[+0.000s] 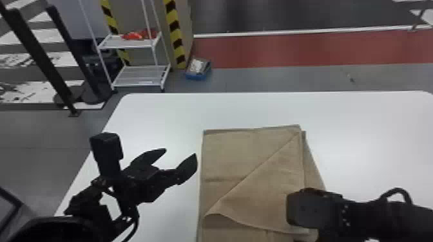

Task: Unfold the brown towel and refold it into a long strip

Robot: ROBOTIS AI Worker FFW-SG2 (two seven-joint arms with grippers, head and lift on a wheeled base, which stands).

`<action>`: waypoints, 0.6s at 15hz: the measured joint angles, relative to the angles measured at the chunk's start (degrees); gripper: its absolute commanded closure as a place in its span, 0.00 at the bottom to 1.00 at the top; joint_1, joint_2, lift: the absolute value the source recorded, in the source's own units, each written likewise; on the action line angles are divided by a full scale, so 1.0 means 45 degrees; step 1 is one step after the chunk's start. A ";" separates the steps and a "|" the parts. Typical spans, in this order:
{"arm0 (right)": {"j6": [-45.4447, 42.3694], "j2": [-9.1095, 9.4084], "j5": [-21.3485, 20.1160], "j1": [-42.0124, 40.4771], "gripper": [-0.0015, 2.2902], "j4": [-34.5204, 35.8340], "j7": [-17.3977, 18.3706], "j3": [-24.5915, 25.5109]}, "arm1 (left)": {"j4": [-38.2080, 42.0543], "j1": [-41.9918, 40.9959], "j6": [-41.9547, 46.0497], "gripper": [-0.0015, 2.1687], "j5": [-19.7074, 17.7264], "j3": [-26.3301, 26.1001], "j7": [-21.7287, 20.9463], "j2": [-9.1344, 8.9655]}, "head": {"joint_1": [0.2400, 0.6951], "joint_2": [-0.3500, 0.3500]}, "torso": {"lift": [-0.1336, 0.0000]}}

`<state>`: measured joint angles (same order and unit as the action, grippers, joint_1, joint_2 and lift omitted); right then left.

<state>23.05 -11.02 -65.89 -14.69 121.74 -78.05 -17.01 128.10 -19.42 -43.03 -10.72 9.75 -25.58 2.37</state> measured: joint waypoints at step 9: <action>0.0504 0.0166 -0.0206 0.0417 0.21 -0.0369 0.0113 0.0049 | -0.0105 -0.0001 0.0000 0.01 0.0020 -0.0020 0.0002 0.0000 | 1.00 0.66 | 0.08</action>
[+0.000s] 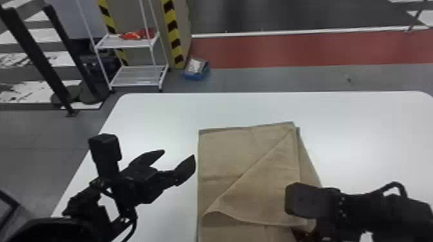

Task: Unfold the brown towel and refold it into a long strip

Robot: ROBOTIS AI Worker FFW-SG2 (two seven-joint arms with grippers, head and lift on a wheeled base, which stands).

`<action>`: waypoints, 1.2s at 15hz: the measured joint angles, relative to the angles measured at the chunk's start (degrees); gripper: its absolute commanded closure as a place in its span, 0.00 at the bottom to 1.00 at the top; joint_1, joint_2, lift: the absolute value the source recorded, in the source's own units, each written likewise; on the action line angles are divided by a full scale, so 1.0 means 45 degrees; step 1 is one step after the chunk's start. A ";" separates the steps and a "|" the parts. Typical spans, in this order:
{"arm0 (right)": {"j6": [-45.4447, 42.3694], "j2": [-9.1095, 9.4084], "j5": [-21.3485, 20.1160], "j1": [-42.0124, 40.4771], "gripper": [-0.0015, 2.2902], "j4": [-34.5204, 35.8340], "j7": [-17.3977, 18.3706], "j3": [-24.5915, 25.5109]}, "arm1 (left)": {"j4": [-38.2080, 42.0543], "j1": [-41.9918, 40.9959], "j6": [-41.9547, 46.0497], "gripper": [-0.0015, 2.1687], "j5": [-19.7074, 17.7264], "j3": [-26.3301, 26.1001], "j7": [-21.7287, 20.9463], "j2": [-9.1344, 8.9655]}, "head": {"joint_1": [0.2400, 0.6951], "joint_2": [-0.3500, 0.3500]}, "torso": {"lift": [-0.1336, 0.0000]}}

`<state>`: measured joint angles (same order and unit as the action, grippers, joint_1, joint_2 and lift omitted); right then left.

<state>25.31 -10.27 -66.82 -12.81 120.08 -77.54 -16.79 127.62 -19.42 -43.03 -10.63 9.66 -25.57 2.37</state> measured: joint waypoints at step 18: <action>0.0476 0.0291 0.0084 0.0308 0.61 0.0128 0.0451 0.0069 | 0.0052 -0.0091 0.0000 0.01 0.0000 0.0041 -0.0061 0.0000 | 1.00 0.66 | 0.08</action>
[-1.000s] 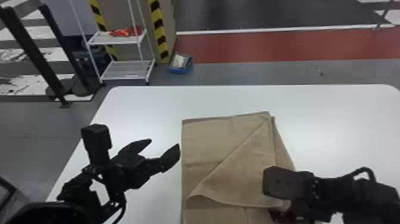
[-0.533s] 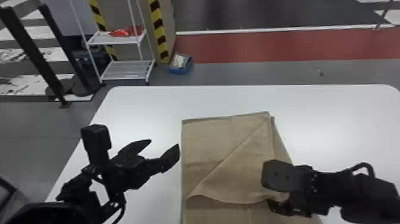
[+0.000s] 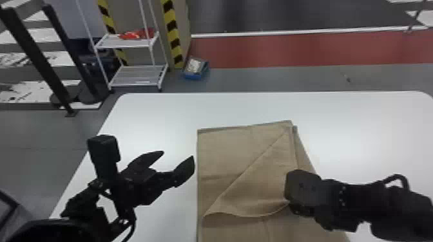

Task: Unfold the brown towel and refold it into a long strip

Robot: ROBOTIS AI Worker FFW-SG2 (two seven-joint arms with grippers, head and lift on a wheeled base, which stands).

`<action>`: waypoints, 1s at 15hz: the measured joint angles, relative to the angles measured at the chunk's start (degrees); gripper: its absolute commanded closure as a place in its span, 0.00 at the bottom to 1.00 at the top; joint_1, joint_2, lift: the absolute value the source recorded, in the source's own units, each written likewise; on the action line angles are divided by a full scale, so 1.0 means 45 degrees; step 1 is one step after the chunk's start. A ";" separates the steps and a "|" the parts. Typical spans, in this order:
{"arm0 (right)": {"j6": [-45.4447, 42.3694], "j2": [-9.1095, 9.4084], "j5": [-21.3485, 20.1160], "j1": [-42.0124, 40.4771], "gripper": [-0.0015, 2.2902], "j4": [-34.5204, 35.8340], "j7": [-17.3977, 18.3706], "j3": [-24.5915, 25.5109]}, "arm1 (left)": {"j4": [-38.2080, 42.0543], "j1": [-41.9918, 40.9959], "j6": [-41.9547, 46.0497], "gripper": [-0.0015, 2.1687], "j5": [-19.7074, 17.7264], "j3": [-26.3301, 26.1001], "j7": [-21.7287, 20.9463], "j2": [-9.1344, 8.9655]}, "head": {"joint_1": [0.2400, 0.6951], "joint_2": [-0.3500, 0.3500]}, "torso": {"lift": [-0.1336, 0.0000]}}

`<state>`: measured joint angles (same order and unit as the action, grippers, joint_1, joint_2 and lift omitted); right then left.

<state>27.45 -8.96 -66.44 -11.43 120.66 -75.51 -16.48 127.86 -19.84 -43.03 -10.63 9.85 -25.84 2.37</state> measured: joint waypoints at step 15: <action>-0.0430 0.0011 0.2105 -0.2077 0.61 0.3283 -0.0213 0.4576 | -0.3517 0.4331 -0.2175 0.10 0.1406 -0.0351 -0.1547 0.0234 | 1.00 0.45 | 0.08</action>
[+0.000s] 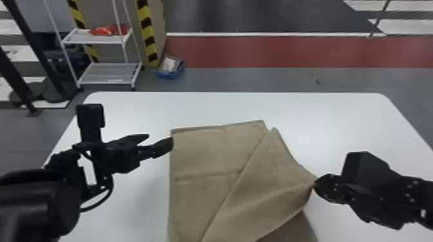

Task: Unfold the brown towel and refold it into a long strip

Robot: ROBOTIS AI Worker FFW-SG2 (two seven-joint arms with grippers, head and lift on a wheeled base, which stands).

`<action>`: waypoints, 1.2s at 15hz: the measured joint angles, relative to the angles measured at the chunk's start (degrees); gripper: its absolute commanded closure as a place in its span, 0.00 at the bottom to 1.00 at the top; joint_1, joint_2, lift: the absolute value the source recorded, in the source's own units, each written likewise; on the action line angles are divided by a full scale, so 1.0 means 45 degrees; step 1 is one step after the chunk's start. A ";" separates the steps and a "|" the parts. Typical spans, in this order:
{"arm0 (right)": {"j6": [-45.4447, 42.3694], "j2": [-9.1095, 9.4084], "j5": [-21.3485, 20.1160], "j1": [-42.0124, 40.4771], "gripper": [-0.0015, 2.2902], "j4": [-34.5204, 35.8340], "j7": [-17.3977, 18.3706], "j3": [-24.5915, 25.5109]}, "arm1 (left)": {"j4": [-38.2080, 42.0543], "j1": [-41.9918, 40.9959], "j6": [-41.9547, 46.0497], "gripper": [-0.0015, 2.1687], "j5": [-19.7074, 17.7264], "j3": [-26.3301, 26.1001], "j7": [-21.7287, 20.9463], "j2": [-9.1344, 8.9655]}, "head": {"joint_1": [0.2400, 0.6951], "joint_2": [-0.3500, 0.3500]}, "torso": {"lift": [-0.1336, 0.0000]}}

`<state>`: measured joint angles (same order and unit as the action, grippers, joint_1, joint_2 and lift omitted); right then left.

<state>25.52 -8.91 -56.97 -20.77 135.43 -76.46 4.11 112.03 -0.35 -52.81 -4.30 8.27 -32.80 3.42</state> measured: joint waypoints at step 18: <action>-0.0941 0.0090 0.1398 -0.1067 0.61 0.0330 0.0000 0.1877 | -0.7992 0.4212 0.3806 0.93 0.3035 -0.2288 0.1268 -0.0155 | 1.00 0.35 | 0.08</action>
<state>21.28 -8.51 -50.67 -25.58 136.92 -76.47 12.55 76.07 18.61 -35.69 9.35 -2.03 -27.10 2.73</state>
